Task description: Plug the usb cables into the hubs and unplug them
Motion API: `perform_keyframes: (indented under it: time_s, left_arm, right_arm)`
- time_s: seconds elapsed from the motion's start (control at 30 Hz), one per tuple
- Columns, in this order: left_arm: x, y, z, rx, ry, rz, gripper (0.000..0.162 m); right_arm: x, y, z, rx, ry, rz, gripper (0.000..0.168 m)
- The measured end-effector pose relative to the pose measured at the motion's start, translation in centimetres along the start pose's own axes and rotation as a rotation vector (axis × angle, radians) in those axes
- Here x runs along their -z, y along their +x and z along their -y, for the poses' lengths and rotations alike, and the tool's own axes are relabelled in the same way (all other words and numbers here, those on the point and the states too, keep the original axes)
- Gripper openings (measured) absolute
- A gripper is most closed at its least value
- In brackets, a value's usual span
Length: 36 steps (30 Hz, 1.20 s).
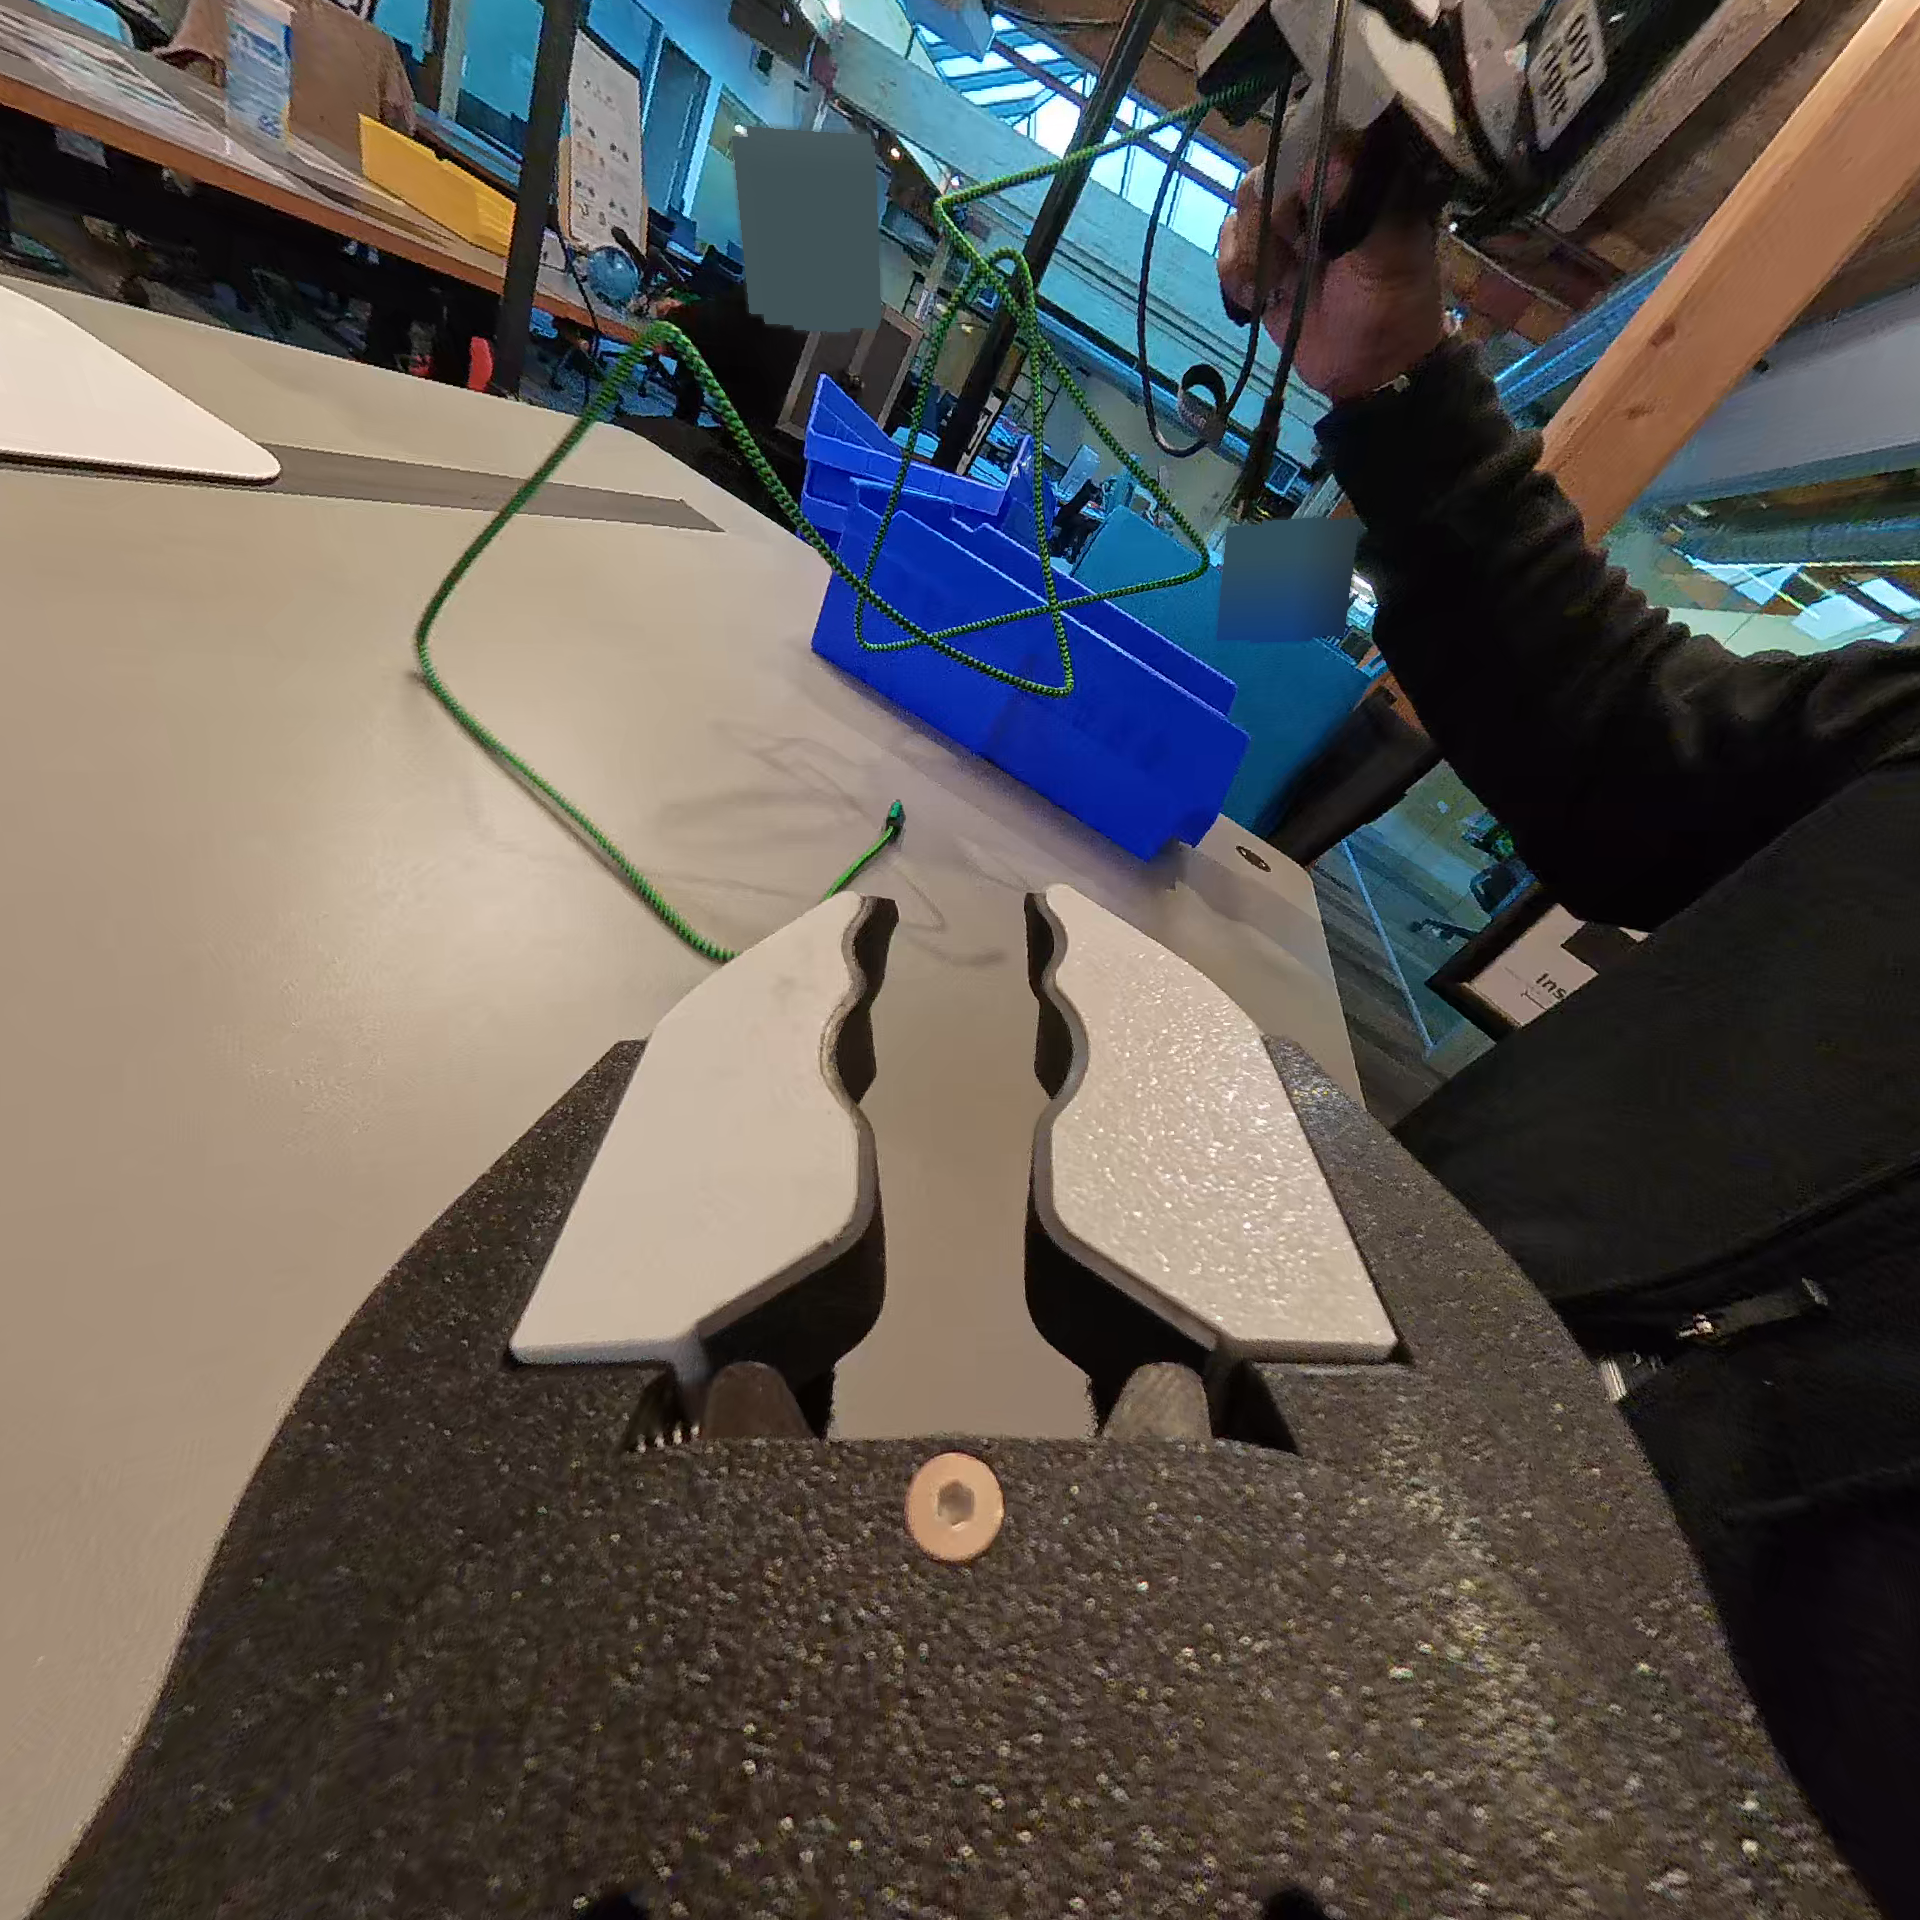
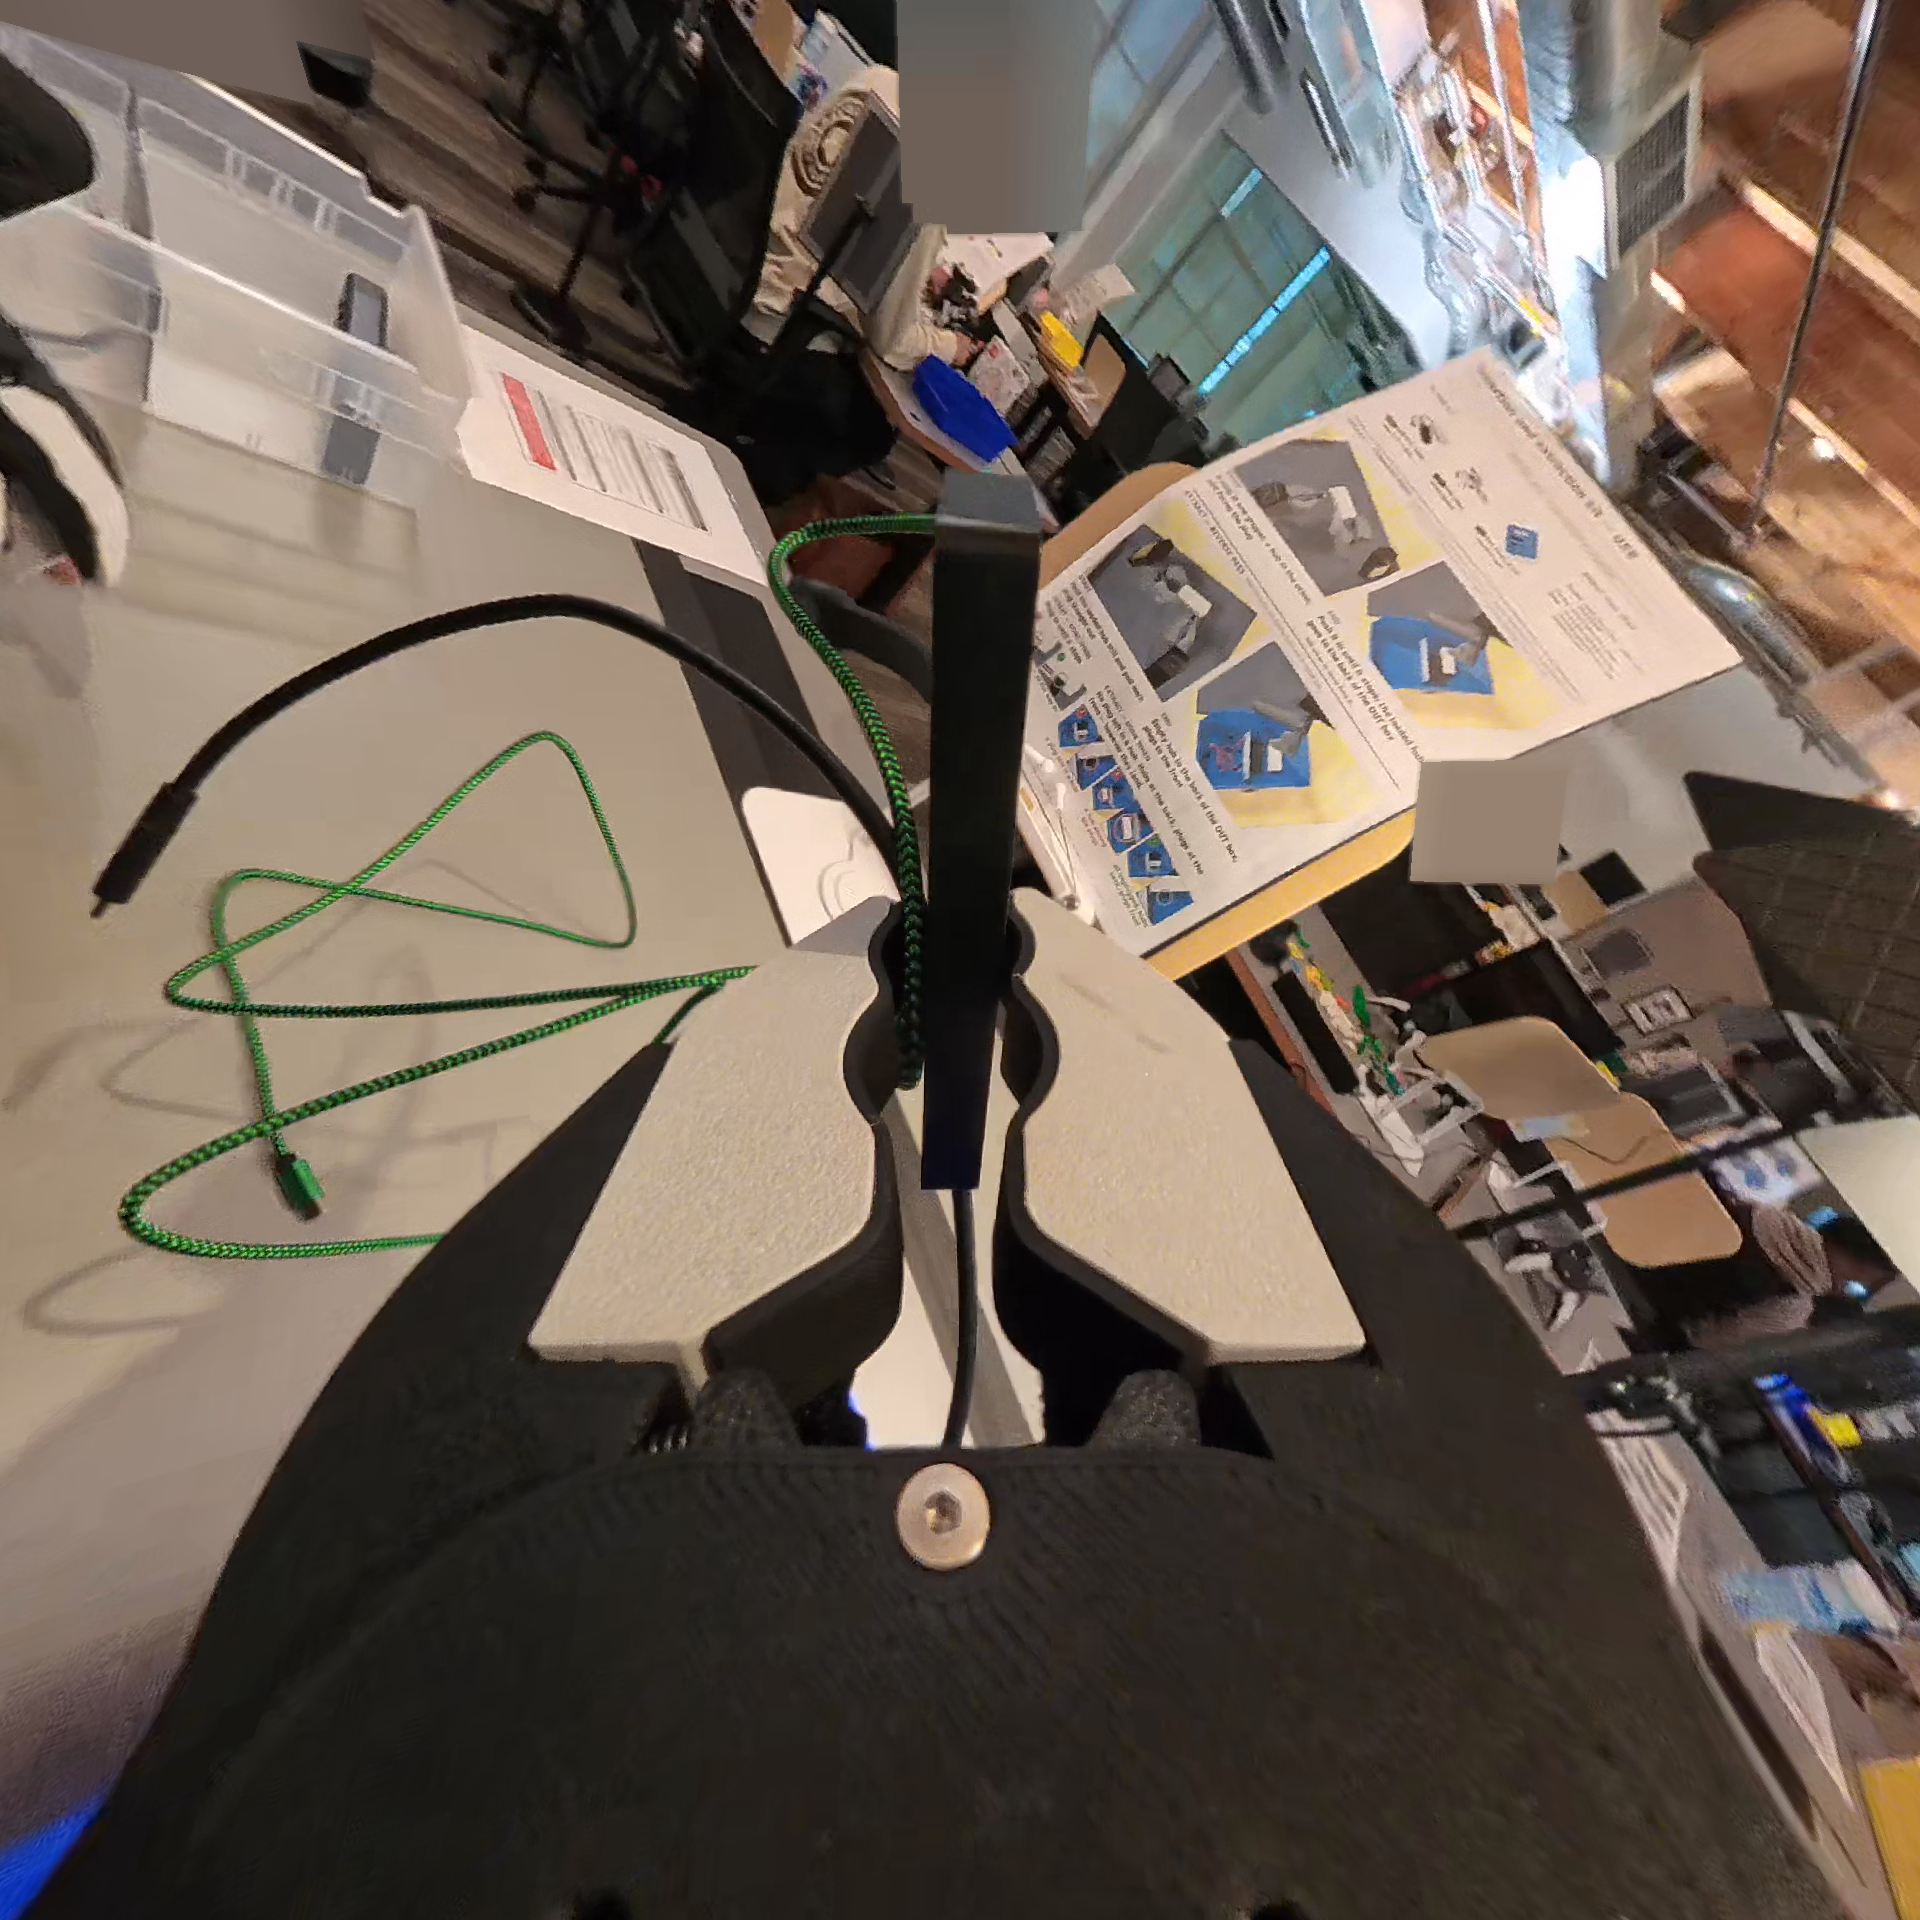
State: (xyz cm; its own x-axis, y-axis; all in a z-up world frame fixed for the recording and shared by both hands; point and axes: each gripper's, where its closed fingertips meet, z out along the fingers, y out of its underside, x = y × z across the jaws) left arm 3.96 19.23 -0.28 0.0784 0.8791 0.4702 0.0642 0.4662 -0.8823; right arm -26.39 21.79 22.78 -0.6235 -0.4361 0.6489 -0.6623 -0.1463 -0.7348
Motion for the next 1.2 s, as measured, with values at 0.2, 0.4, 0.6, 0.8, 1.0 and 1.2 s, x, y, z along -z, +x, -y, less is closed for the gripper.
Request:
perform_keyframes:
  time_s: [0.2,0.4,0.6,0.8,1.0,1.2]
  left_arm:
    - [-0.3,0.0,-0.5,0.001,-0.037,-0.003,0.026]
    - [-0.5,0.0,-0.7,0.011,-0.055,-0.01,0.023]
    - [-0.8,-0.4,-1.1,0.025,-0.08,0.008,0.021]
    - [-1.3,-0.9,-1.7,0.043,-0.129,0.031,0.02]
    - [-1.8,-1.2,-2.4,0.046,-0.186,0.052,0.02]
    - [-1.9,-1.1,-2.6,0.045,-0.198,0.052,0.02]
  right_arm:
    - [2.5,2.0,-8.9,-0.109,-0.073,0.103,0.014]
    - [3.3,1.0,-18.1,-0.219,-0.156,0.161,0.016]
    - [3.7,-0.3,-25.3,-0.247,-0.28,0.221,0.015]
    - [3.7,-2.6,-27.5,-0.256,-0.331,0.341,0.016]
    - [4.8,-4.4,-31.0,-0.104,-0.611,0.401,0.04]
    - [7.1,-3.2,-30.8,-0.168,-0.738,0.368,0.087]
